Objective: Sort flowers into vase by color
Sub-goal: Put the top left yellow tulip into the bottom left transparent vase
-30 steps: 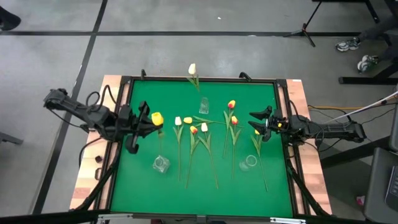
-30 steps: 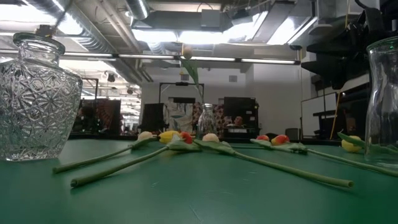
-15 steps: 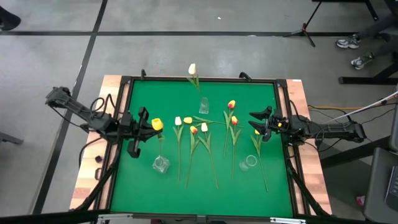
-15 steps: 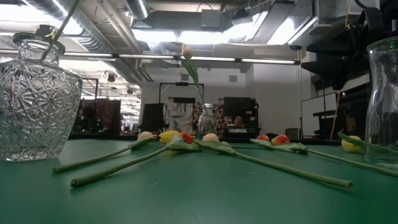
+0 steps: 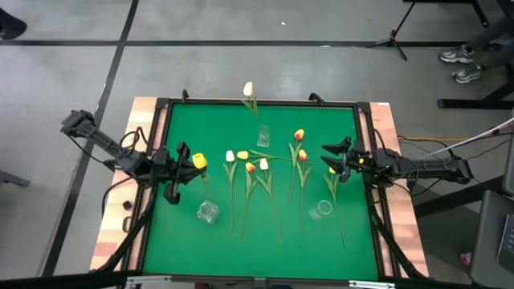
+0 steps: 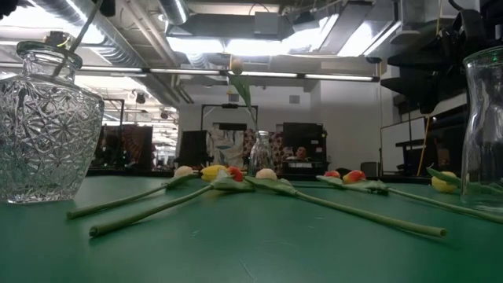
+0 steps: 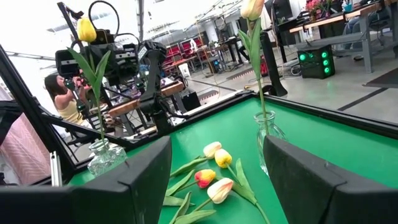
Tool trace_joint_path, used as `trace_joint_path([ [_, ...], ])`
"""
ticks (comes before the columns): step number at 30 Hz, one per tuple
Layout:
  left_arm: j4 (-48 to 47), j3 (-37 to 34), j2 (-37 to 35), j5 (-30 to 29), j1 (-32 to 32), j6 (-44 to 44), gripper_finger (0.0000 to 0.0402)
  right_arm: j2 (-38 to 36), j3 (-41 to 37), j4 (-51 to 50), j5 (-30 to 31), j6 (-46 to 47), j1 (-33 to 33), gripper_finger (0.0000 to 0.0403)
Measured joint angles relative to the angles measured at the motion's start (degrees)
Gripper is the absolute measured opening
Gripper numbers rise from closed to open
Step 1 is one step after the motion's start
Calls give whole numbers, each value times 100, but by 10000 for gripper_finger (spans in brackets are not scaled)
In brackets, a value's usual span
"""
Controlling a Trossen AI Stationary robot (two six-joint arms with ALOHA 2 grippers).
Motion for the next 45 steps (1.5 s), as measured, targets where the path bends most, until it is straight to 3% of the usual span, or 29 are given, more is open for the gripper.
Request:
trace_joint_path([
  [20, -42, -173, -54, -7, 0, 25, 8, 0, 0, 2, -2, -2, 0, 253],
  [30, -5, -173, -48, 147, -40, 474, 8, 0, 0, 2, -2, -2, 0, 253],
  [40, 355, -171, 141, 261, -453, 1568, 8, 0, 0, 52, -2, 177, -2, 253],
  [45, 342, -169, 297, 360, -576, 1698, 8, 0, 1, 52, -1, 422, -2, 253],
])
